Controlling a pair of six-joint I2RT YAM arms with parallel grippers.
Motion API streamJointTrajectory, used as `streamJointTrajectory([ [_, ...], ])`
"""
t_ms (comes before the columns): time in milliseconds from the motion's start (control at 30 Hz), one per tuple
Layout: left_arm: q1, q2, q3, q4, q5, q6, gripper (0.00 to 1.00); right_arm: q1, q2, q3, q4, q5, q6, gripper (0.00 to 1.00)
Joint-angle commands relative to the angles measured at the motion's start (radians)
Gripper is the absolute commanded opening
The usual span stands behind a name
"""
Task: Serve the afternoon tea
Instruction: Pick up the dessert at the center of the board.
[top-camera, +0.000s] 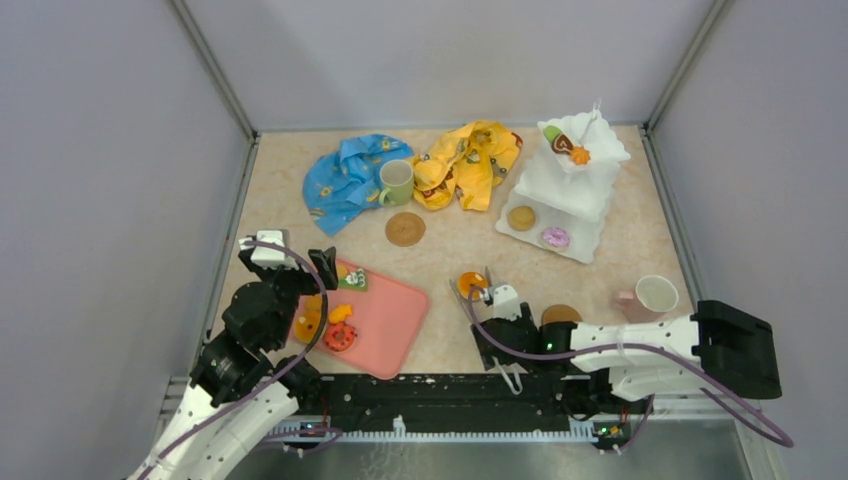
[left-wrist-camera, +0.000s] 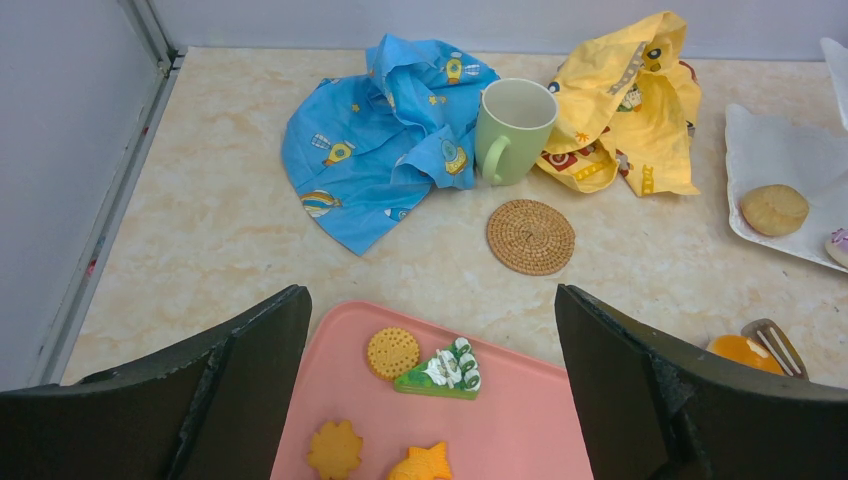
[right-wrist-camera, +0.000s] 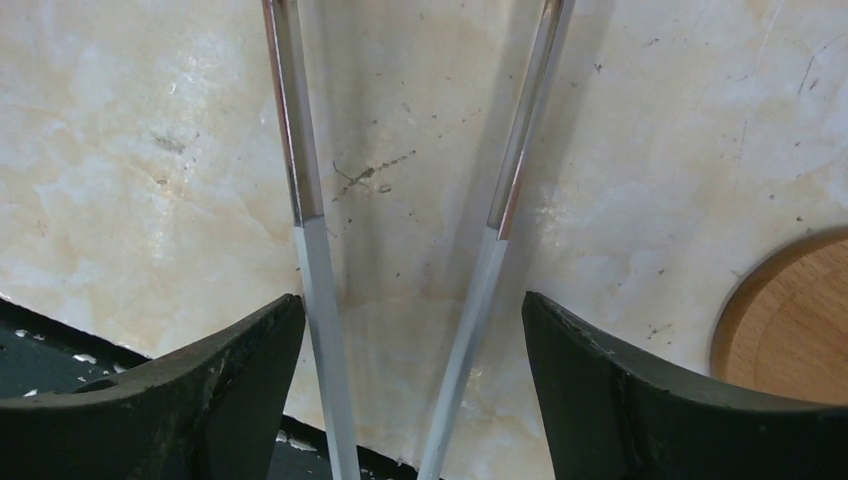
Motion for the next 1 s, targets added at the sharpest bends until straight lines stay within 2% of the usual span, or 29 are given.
streamJointTrajectory([
  [0, 0.003, 0.008, -0.005, 0.055, 0.005, 0.007, 0.99, 0.022, 0.007, -0.018, 0.077, 0.046, 0.012, 0.78],
  [233, 0.003, 0.016, -0.002, 0.053, 0.003, 0.009, 0.99, 0.023, 0.048, -0.023, 0.093, 0.066, 0.024, 0.66],
  [367, 0.004, 0.013, -0.005, 0.055, 0.002, 0.007, 0.99, 0.028, 0.017, 0.043, -0.016, 0.07, 0.048, 0.58],
  [567, 0.004, 0.017, -0.002, 0.054, 0.005, 0.008, 0.99, 0.034, -0.121, 0.156, -0.162, 0.056, 0.045, 0.42],
  [967, 0.003, 0.002, -0.006, 0.058, 0.008, 0.008, 0.99, 0.034, -0.234, 0.287, -0.354, 0.083, 0.032, 0.4],
])
